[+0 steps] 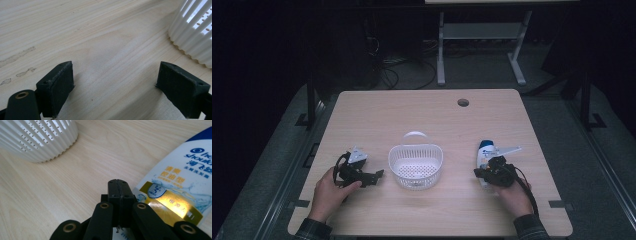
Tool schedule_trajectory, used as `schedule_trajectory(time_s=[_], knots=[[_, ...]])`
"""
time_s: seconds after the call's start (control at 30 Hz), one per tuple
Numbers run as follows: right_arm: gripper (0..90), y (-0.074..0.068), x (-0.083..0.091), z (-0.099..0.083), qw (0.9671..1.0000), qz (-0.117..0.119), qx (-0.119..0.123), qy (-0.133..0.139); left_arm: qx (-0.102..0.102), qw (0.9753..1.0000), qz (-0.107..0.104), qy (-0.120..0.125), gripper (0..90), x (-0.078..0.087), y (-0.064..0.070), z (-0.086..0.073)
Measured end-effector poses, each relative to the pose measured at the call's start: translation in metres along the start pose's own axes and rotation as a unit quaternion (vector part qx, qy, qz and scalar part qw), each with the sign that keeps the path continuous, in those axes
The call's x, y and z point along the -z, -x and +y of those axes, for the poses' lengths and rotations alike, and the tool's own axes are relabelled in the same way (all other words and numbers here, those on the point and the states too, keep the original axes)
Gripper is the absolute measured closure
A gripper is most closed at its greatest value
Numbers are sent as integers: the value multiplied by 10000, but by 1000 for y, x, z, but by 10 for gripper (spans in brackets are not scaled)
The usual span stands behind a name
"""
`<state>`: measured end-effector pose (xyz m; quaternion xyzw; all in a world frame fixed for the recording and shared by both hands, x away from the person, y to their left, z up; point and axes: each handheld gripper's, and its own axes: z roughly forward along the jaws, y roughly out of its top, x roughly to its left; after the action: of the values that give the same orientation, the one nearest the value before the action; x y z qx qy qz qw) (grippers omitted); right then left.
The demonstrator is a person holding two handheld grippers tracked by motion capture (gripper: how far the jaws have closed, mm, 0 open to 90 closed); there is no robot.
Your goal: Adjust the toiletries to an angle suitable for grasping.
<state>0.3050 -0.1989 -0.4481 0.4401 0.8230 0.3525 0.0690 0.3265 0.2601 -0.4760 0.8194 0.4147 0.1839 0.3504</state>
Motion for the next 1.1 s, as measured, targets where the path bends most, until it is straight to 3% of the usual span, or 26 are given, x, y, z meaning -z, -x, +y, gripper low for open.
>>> schedule_trajectory(time_s=[0.47,1.1], knots=[[897,8,16,-19,9998,-98,-141,-112,-5,10000,-1,-5,130,0,0,0],[897,34,39,-40,9984,-413,-372,-87,-6,10000,-2,-5,130,0,0,0]])
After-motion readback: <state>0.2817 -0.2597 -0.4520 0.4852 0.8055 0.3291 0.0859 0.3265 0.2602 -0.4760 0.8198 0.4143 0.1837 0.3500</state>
